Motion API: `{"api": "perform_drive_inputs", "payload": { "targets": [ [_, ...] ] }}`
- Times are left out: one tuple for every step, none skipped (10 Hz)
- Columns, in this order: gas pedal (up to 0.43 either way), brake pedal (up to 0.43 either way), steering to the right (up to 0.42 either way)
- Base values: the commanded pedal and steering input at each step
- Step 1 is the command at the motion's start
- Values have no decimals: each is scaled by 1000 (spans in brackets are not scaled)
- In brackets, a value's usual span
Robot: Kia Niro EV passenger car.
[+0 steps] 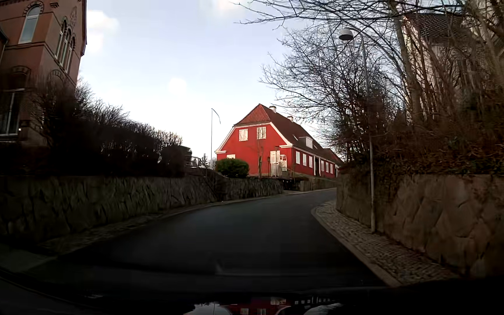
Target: Follow the waypoints while adhering to traffic rules and regulations
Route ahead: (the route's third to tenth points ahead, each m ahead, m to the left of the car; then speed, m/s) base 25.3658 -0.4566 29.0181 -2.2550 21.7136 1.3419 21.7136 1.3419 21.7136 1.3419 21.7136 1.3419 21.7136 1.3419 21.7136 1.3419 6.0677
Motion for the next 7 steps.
{"api": "perform_drive_inputs", "payload": {
  "targets": [
    [311,0,1],
    [287,0,2],
    [280,0,1],
    [280,0,1],
    [248,0,1],
    [228,0,2],
    [228,0,1]
  ]
}}
